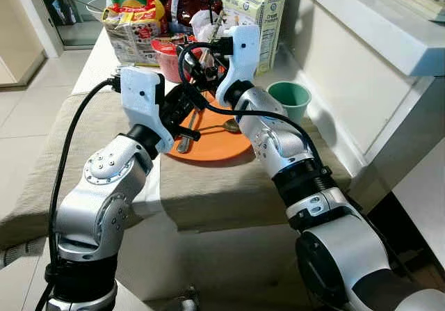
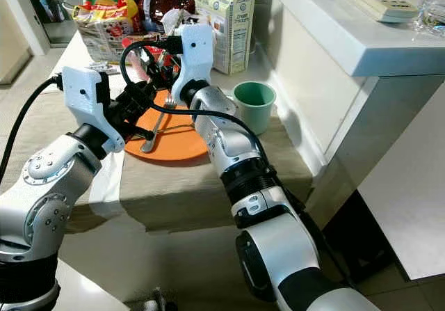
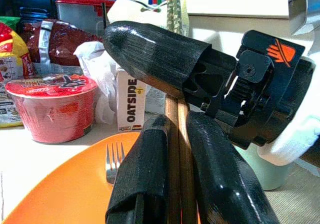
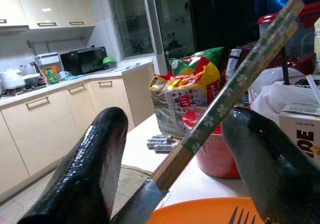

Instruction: Setting the table

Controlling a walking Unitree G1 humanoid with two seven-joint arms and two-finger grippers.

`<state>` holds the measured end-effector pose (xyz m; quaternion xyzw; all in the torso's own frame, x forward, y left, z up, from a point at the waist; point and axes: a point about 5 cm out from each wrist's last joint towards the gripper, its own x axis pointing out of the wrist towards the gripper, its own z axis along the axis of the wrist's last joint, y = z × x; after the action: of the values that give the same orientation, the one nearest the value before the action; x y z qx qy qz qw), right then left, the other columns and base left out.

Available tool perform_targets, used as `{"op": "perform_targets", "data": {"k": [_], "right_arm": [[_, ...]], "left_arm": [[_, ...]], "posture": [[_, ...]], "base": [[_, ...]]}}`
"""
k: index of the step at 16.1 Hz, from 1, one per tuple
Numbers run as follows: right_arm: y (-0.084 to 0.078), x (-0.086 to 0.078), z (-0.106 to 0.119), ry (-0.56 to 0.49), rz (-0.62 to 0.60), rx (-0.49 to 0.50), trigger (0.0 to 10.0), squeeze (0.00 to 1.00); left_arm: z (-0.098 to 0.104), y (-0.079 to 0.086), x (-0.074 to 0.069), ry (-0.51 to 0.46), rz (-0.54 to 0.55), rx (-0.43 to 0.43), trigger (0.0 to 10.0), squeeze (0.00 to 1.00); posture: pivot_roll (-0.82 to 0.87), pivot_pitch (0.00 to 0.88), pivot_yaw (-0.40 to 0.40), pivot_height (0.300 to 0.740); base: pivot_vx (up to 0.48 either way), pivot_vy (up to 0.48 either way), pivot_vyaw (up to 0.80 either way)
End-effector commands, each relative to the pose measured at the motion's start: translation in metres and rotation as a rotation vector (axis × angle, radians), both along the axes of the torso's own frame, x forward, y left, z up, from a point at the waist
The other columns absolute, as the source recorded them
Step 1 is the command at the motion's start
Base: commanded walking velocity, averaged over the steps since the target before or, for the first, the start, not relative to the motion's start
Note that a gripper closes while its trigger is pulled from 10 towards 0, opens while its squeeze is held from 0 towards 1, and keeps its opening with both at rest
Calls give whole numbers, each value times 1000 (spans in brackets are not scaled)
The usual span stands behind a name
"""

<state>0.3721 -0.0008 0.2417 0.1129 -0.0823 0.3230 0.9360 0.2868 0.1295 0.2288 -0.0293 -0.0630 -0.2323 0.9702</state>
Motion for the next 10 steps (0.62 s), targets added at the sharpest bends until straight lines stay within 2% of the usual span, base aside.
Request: {"op": "perform_targets", "data": {"k": [1, 10], "right_arm": [[-15, 8, -28, 142, -123, -28, 0, 0], [-16, 8, -31, 152, -117, -24, 0, 0]], "left_arm": [[38, -19, -17, -202, -150, -17, 0, 0], [34, -17, -15, -184, -149, 6, 0, 0]], "posture": [[-1, 0, 22, 740], [-5, 2, 25, 740]], "base": [[0, 0, 0], [0, 0, 0]]}}
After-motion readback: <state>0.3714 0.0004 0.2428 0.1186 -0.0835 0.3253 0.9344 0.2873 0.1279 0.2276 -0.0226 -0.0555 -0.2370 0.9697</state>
